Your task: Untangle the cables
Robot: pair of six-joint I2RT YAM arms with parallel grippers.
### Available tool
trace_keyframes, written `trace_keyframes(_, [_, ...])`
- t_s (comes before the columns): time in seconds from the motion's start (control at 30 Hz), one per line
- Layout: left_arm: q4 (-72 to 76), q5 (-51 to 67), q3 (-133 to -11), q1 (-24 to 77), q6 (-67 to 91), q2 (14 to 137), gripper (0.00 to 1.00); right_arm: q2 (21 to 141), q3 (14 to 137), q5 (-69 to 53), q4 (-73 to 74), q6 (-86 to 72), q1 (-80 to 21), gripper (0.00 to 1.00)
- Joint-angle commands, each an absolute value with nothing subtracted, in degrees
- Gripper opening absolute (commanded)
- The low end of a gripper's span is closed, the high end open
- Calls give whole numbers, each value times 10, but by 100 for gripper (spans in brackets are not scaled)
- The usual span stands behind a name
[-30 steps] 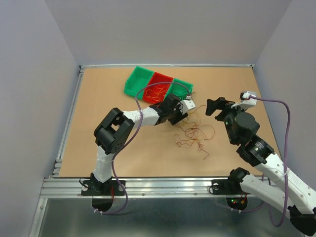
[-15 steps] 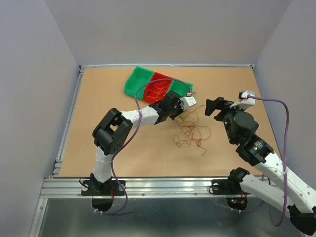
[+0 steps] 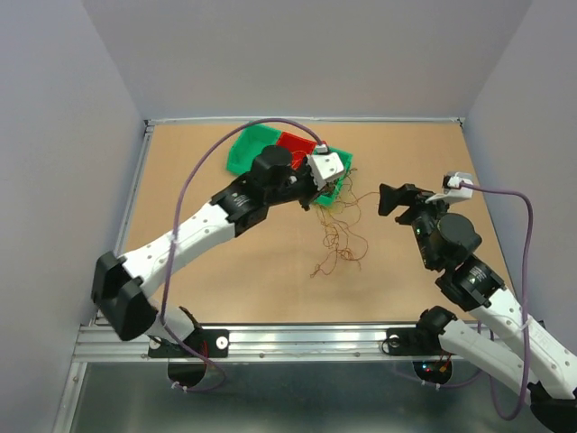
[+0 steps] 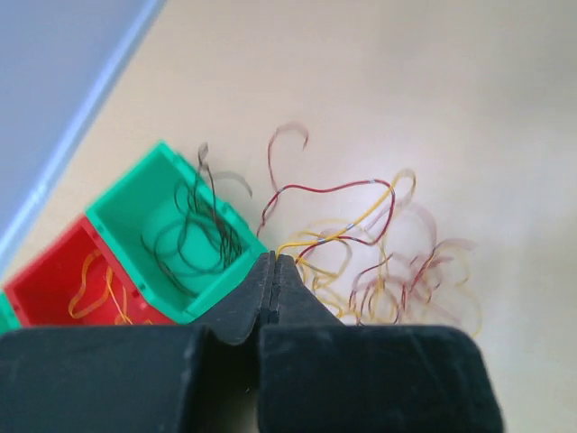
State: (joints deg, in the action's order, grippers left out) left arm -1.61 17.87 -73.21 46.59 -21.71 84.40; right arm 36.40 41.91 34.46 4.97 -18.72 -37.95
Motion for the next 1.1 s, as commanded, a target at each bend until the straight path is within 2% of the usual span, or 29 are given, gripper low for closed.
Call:
trace_keyframes(0.0, [-12,267,-747,474,-172,746,0,367,386,192,-44,-114,-379,95])
trace_keyframes(0.07, [-11,280,-725,478,-171,746,0,399,380,86,-93,-86,-379,97])
trace_keyframes(0.23, [10,253,-695,480,-177,772,0,543,429,-22,-110,-52,-380,100])
trace_keyframes(0.3, [32,233,-680,480,-171,763,0,613,459,-76,-110,-37,-378,94])
trace_keyframes(0.37, [66,181,-657,480,-160,747,0,651,481,-101,-110,-42,-378,68])
trace_keyframes(0.4, [75,153,-650,478,-156,742,0,673,489,-107,-110,-53,-378,50])
trace_keyframes(0.43, [94,128,-637,476,-148,732,0,678,502,-96,-111,-61,-378,14])
trace_keyframes(0.47, [105,106,-629,472,-144,725,0,681,504,-78,-111,-70,-378,2])
trace_keyframes(0.53, [146,88,-599,448,-133,702,0,674,498,-15,-112,-83,-378,1])
trace_keyframes(0.63, [201,43,-560,429,-112,668,3,637,485,172,-106,-114,-378,1])
trace_keyframes(0.67, [218,19,-549,425,-105,659,4,623,469,296,-105,-125,-378,1])
trace_keyframes(0.7, [233,8,-536,423,-101,650,5,608,460,348,-105,-134,-378,1])
trace_keyframes(0.77, [270,-10,-507,418,-99,628,6,551,427,410,-110,-144,-378,1])
trace_keyframes(0.8, [279,-3,-500,418,-101,623,5,529,415,398,-116,-130,-378,1])
trace_keyframes(0.83, [285,15,-495,418,-102,620,5,512,407,373,-119,-124,-378,11])
trace_keyframes(0.87, [287,39,-493,418,-102,620,5,485,402,330,-120,-113,-379,32])
trace_keyframes(0.9, [287,52,-494,418,-105,626,3,476,394,205,-117,-88,-378,56])
trace_keyframes(0.93, [282,64,-497,418,-105,630,2,473,395,131,-112,-82,-378,89])
trace_keyframes(0.97, [280,69,-499,419,-105,633,2,473,397,58,-110,-74,-379,97])
trace_keyframes(1.0, [279,75,-502,419,-105,641,1,480,404,-74,-110,-62,-379,100])
trace_keyframes(1.07, [275,79,-506,418,-105,647,1,492,415,-158,-112,-60,-379,100])
